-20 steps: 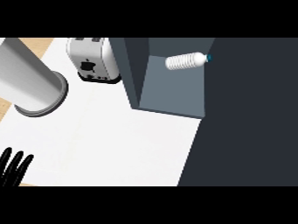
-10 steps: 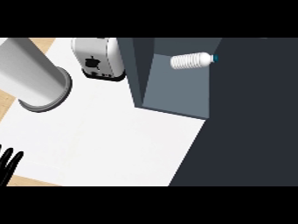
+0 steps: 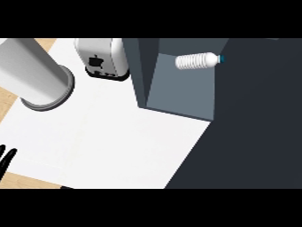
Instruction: Pick up the bottled water, place it into the cabinet and close the cabinet
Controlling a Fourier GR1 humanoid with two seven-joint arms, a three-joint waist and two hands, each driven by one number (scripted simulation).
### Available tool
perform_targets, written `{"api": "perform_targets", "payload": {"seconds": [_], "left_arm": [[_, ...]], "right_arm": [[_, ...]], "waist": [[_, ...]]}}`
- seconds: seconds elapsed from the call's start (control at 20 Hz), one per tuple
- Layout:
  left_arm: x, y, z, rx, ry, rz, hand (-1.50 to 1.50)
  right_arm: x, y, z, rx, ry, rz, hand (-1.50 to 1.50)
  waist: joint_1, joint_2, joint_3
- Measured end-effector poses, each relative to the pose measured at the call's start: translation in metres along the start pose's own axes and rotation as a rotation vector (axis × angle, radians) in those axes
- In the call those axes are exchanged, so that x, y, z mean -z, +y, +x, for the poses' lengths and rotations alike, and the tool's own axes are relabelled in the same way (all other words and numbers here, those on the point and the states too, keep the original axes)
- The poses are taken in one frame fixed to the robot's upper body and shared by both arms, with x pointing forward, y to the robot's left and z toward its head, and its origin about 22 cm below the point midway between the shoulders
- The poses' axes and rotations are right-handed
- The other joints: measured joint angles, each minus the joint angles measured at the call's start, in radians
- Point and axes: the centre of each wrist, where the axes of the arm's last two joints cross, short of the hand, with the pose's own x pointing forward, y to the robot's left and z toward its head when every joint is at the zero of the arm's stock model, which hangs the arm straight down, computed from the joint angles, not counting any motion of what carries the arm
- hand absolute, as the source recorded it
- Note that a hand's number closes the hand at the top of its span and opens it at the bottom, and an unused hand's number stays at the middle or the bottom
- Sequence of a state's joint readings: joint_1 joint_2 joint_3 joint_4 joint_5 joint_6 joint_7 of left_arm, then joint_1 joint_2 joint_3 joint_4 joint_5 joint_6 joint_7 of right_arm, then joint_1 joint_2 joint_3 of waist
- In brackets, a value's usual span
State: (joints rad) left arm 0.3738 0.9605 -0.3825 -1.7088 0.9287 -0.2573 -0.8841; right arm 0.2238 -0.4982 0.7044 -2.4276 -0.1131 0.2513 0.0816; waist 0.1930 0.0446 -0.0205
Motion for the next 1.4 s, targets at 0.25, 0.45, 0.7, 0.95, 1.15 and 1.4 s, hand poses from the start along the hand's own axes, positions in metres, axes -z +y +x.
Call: {"api": "perform_targets", "payload": {"seconds": [0.25,0.45,0.7,0.95,1.15,1.4], "left_arm": [[0.002,0.002,0.004,0.001,0.000,-0.007,-1.50],[0.004,0.005,0.008,0.003,0.001,-0.007,-1.50],[0.002,0.010,0.011,0.002,0.009,0.010,-1.50],[-0.004,0.014,0.014,0.002,0.022,0.029,-1.50],[-0.007,0.017,0.014,-0.002,0.030,0.046,-1.50],[-0.006,0.021,0.015,-0.006,0.030,0.050,-1.50]], "right_arm": [[0.014,-0.003,-0.012,0.121,0.006,0.001,1.50],[0.025,-0.016,-0.027,0.202,0.039,0.010,1.50],[0.042,-0.058,-0.048,0.208,0.072,-0.112,1.50],[0.082,-0.094,-0.064,0.214,0.110,-0.305,1.50],[0.122,-0.123,-0.072,0.210,0.148,-0.398,1.50],[0.150,-0.146,-0.083,0.190,0.194,-0.420,1.50]], "waist": [[0.008,0.004,0.002],[0.010,0.007,0.008],[-0.006,0.000,0.012],[-0.019,-0.014,0.013],[-0.042,-0.018,0.015],[-0.076,-0.036,0.024]]}}
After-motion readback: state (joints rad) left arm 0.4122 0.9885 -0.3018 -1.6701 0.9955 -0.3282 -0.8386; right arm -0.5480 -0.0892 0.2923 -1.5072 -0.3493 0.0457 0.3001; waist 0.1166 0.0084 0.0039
